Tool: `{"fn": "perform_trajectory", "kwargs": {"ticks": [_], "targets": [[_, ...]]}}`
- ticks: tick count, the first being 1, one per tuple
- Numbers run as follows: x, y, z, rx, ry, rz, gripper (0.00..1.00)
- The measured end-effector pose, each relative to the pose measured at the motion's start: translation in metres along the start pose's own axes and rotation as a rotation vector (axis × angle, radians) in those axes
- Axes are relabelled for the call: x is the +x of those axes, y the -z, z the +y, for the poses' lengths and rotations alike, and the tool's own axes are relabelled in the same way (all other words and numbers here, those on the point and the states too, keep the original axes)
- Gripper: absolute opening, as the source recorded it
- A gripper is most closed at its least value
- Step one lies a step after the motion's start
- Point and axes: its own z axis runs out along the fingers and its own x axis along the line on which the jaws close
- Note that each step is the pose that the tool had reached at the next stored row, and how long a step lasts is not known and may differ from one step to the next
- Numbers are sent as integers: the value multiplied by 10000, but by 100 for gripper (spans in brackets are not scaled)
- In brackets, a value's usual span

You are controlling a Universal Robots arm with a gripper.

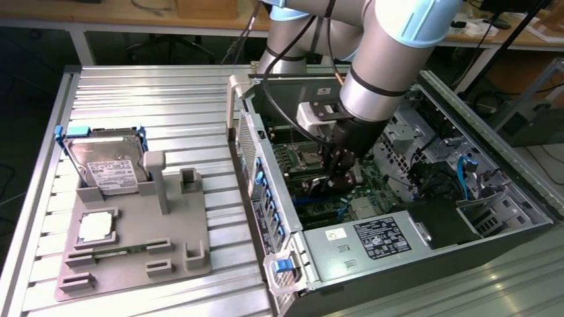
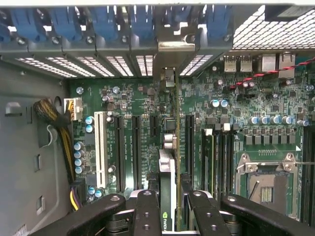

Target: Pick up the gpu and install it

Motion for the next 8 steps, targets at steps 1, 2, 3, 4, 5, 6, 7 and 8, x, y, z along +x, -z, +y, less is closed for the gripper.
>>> {"fn": "perform_trajectory", "kwargs": {"ticks": [1, 2, 3, 4, 5, 6, 7, 8], "targets": [[-1, -6, 3, 0, 0, -1, 27], [-1, -11, 4, 0, 1, 1, 27], [-1, -18, 6, 0, 1, 1, 27], [-1, -24, 9, 0, 1, 1, 27], [-1, -30, 11, -1, 1, 1, 27], [-1, -32, 13, -1, 1, 2, 27], [-1, -34, 14, -2, 1, 3, 27], [-1, -38, 14, -1, 2, 1, 27]]}}
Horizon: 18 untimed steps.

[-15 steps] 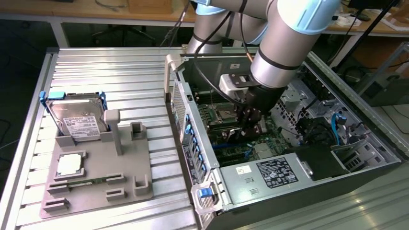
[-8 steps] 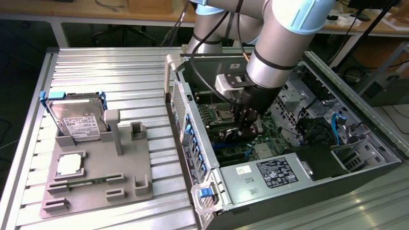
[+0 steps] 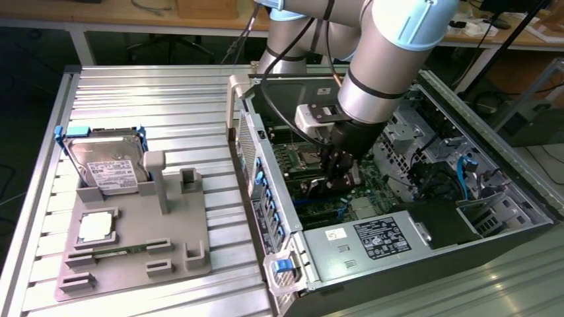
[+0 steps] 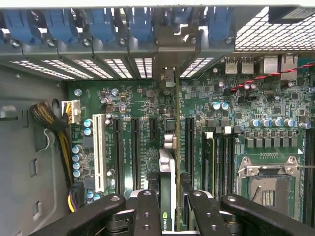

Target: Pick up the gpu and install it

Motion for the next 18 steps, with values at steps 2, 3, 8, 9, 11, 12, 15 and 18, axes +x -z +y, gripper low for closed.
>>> {"fn": "perform_trajectory", "kwargs": {"ticks": [2, 3, 8, 9, 11, 12, 15, 18], "targets": [[0, -13, 7, 1, -2, 0, 27], [0, -21, 13, 1, -3, -4, 27], [-1, -35, 26, 0, -3, 1, 27], [-3, -37, 27, 0, -4, 1, 27], [-6, -39, 33, 0, -5, -3, 27], [-6, -39, 33, 0, -5, -4, 27], [-9, -40, 35, 1, -5, -6, 27], [-21, -40, 36, 1, -6, -7, 27]]}}
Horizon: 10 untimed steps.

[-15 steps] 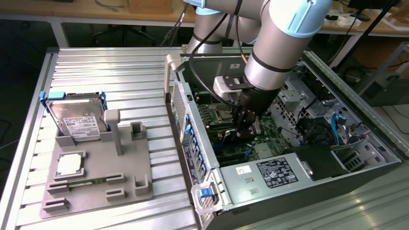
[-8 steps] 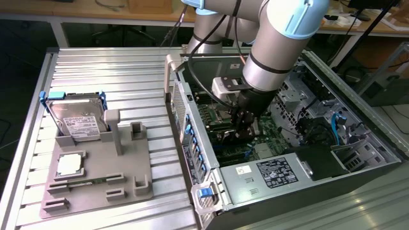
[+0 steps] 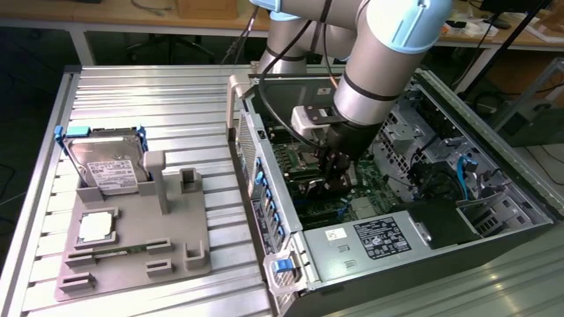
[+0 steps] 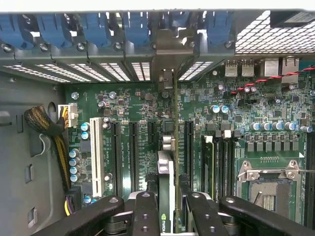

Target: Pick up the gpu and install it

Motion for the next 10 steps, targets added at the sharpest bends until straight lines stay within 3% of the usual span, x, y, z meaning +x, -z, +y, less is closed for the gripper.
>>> {"fn": "perform_trajectory", "kwargs": {"ticks": [10], "targets": [[-33, -5, 37, 1, -6, 1, 27]]}}
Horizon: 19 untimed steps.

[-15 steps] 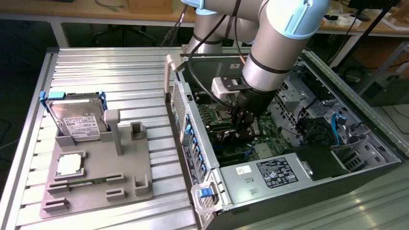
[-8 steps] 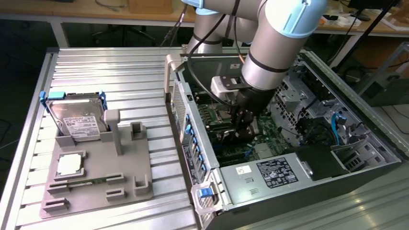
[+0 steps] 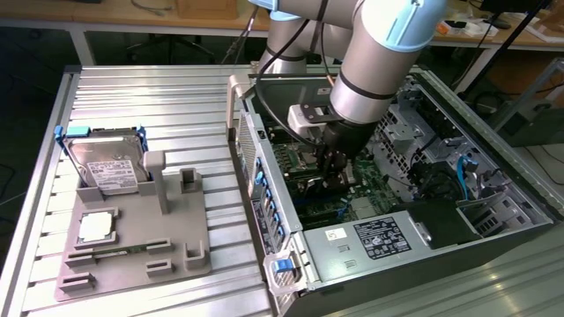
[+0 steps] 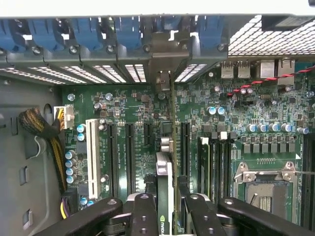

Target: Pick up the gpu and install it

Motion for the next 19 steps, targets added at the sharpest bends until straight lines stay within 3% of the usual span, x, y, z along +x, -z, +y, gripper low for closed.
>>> {"fn": "perform_trajectory", "kwargs": {"ticks": [19], "targets": [[10, 42, 26, 1, -116, -4, 27]]}}
